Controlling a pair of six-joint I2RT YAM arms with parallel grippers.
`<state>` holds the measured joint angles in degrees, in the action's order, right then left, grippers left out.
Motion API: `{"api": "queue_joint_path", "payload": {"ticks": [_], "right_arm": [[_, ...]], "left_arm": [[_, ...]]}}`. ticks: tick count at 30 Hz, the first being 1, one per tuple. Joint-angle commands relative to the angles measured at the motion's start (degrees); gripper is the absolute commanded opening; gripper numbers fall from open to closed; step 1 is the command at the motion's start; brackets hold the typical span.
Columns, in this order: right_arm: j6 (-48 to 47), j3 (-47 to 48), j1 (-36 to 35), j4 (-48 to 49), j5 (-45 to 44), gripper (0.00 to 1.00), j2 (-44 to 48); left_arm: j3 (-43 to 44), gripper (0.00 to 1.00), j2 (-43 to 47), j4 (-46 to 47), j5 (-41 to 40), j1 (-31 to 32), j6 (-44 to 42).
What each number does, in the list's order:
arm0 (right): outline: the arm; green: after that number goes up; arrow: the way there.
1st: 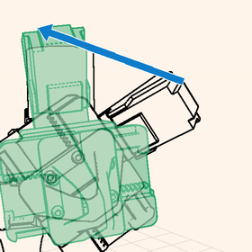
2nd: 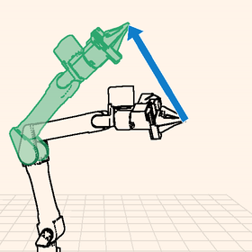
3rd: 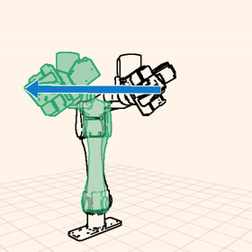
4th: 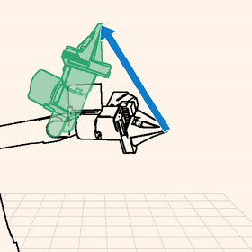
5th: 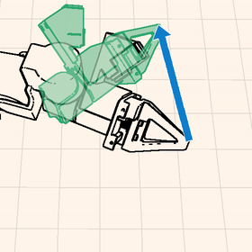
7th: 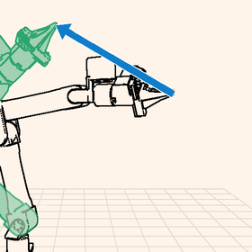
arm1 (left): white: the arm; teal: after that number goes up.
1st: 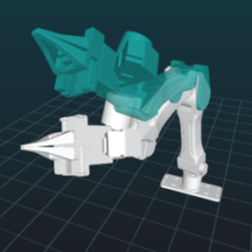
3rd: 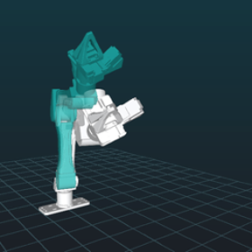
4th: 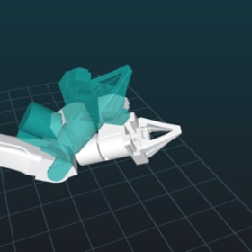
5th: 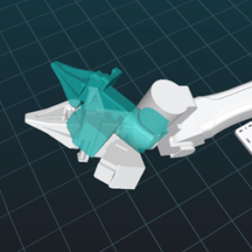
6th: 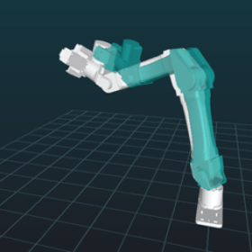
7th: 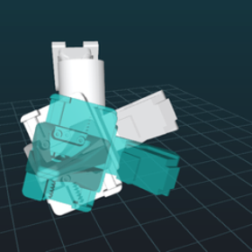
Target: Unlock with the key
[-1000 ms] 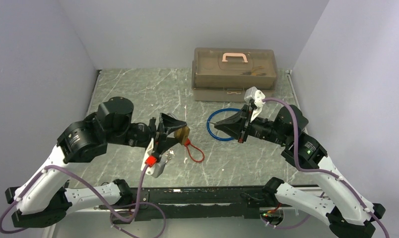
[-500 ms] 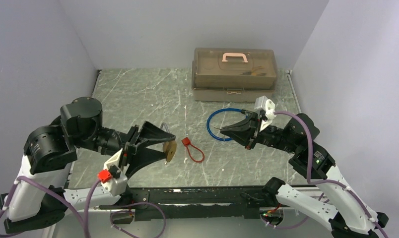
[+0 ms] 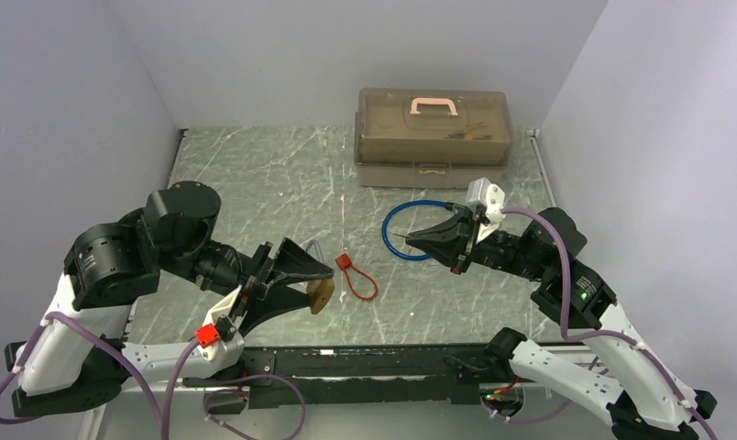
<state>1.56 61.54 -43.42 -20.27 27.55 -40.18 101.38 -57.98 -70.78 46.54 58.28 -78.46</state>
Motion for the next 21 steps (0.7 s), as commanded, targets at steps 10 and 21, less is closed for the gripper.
{"api": "queue_joint_path", "payload": {"ticks": [10,21], "right_arm": [[-4.99,3.14,0.07,-1.09,0.09,0.0,-1.93],[-30.71,-7.04,-0.35,3.25,0.31,0.0,1.95]], "left_arm": [[-14.17,0.0,4.72,11.73,-16.18,0.72,2.91],[-17.11,0.0,1.26,9.17,-11.2,-17.2,15.57]]}}
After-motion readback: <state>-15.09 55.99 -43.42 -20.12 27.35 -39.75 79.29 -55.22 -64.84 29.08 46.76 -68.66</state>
